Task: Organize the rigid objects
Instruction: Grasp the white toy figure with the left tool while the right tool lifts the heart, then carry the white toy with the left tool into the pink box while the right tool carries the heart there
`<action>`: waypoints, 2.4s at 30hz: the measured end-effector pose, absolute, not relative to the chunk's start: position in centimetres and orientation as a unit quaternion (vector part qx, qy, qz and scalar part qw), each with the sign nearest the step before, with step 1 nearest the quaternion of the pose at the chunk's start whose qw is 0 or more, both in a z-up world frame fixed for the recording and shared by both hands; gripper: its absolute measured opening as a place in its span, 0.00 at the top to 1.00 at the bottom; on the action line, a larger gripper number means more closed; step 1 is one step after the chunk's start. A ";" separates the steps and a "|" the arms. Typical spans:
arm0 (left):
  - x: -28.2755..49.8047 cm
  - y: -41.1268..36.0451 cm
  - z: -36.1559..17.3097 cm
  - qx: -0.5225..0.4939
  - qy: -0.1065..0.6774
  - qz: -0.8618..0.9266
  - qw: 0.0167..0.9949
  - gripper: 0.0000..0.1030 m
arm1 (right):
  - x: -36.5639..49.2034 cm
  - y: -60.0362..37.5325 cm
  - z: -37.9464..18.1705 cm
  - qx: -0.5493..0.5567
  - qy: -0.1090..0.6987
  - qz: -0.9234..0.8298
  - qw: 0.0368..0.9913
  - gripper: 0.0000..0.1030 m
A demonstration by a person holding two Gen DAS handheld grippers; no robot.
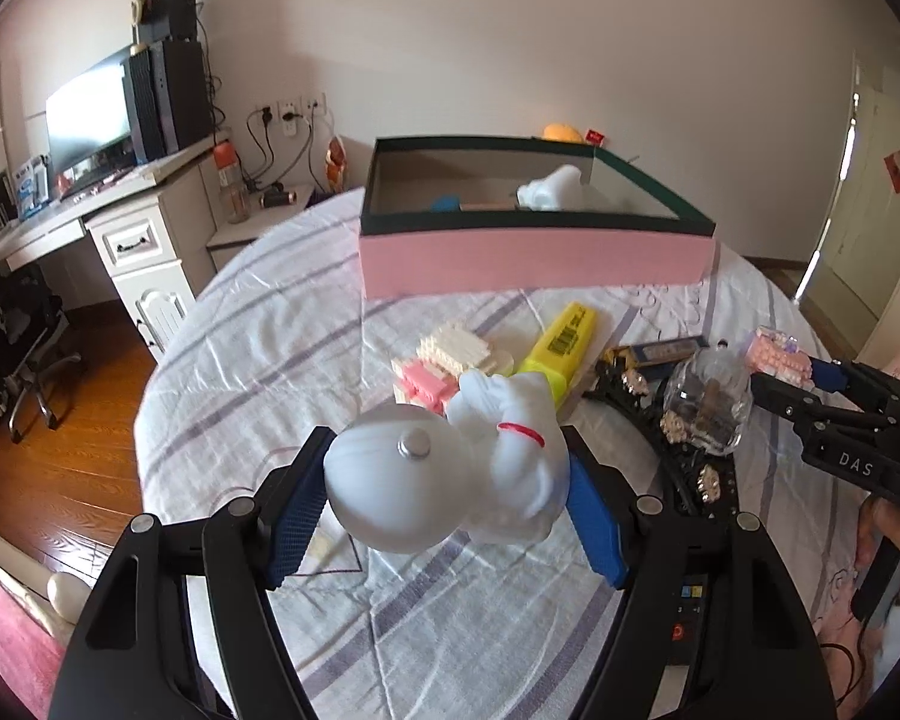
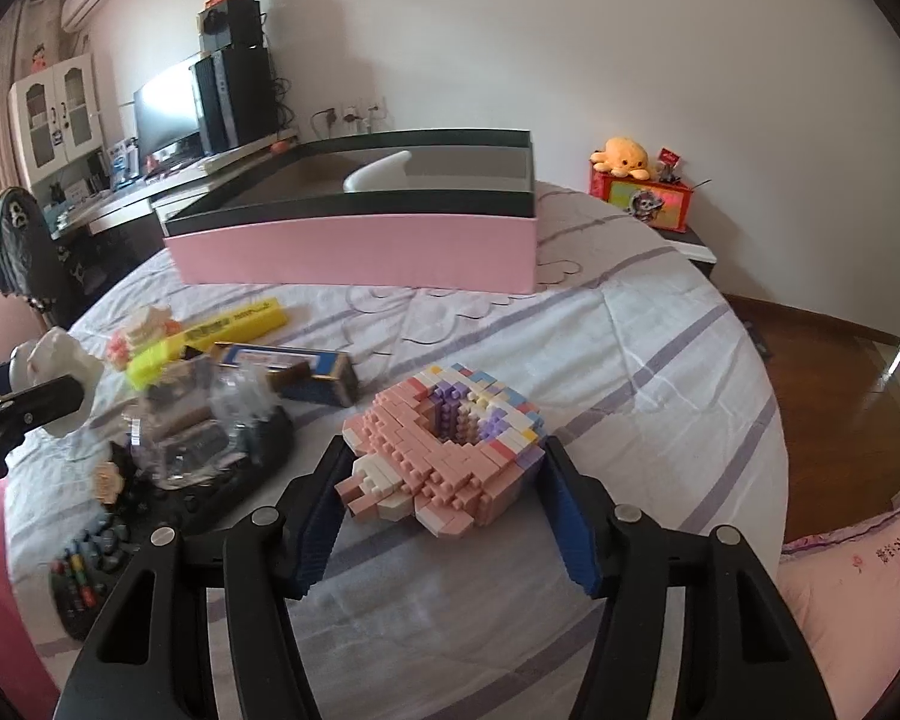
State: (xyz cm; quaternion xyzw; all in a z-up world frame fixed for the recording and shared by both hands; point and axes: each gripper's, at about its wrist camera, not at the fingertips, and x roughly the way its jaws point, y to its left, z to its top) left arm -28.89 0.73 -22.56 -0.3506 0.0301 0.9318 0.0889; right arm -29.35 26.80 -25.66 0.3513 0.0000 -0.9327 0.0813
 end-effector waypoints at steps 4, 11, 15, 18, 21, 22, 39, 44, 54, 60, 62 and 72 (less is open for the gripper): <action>-28.7 0.6 -21.5 -0.339 0.030 0.936 0.086 0.28 | -28.9 26.4 -24.6 0.342 0.003 -0.936 0.086 0.40; -27.5 0.0 -17.8 -0.289 0.026 0.955 0.067 0.28 | -27.0 25.7 -20.3 0.293 0.009 -0.951 0.096 0.40; -26.2 -0.4 -14.8 -0.245 0.027 0.968 0.050 0.28 | -25.4 24.7 -16.7 0.248 0.020 -0.963 0.108 0.40; -25.1 -0.8 -12.6 -0.213 0.029 0.976 0.036 0.28 | -24.7 23.9 -14.6 0.223 0.033 -0.967 0.116 0.40; -24.4 -1.3 -10.7 -0.188 0.031 0.981 0.023 0.28 | -24.0 23.2 -12.9 0.202 0.039 -0.971 0.124 0.40; -24.2 -1.4 -10.3 -0.181 0.031 0.983 0.019 0.28 | -23.8 23.0 -12.4 0.195 0.040 -0.972 0.125 0.40; -26.2 -0.9 -6.2 -0.126 0.043 0.991 0.009 0.28 | -25.9 21.4 -9.4 0.157 0.054 -0.976 0.139 0.40; -29.9 0.7 -6.4 -0.135 0.054 0.989 0.028 0.28 | -28.3 21.7 -9.3 0.159 0.060 -0.976 0.135 0.40; -40.6 4.4 -9.4 -0.197 0.065 0.976 0.073 0.28 | -36.9 22.7 -11.6 0.196 0.057 -0.971 0.123 0.40; -46.7 6.4 -12.7 -0.247 0.066 0.963 0.091 0.28 | -42.7 22.6 -15.2 0.243 0.057 -0.962 0.114 0.40; -48.6 6.8 -14.1 -0.264 0.066 0.958 0.092 0.28 | -44.1 22.9 -16.6 0.260 0.053 -0.958 0.106 0.40; -51.7 8.4 -18.9 -0.318 0.085 0.939 0.095 0.28 | -48.1 24.6 -21.5 0.331 0.037 -0.939 0.086 0.39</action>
